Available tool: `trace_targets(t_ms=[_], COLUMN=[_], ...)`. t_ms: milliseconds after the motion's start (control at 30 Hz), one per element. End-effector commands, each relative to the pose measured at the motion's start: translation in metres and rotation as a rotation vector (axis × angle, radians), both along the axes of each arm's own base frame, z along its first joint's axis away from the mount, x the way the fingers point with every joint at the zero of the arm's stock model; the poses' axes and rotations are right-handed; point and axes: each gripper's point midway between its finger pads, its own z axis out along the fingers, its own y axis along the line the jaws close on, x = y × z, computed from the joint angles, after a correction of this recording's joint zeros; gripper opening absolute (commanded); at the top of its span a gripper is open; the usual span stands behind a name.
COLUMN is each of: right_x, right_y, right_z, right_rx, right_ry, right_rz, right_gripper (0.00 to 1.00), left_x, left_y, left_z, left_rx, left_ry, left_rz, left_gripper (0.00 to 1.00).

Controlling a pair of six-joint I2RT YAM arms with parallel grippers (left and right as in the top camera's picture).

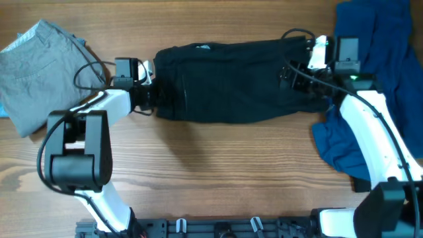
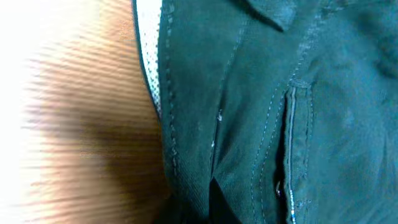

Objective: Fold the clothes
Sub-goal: 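Grasp the right end with the right gripper and fold it toward the left gripper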

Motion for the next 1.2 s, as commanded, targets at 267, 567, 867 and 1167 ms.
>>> trace_targets(t_ms=[267,567,867,1167], right_x=[-0.077,-0.089,-0.029,0.006], right_y=[0.211,0.305,0.254,0.089], right_z=[-0.112,-0.145,-0.037,-0.127], right_rx=[0.273,0.269,0.267,-0.056], right_ry=[0.298,0.165,-0.08,0.16], right_rz=[0.609,0.671,0.572,0.213], right_gripper=[0.13,0.14,0.28,0.25], left_x=[-0.042,-0.087,-0.072,-0.064], left_y=[0.041,0.029,0.035,0.028], left_z=[0.153,0.257,0.208,0.185], left_rx=[0.03,-0.012,0.016,-0.027], left_ry=[-0.177,-0.404,-0.244,-0.174], left_rz=[0.115,0.08,0.092,0.066], left_gripper=[0.04,0.04,0.04,0.04])
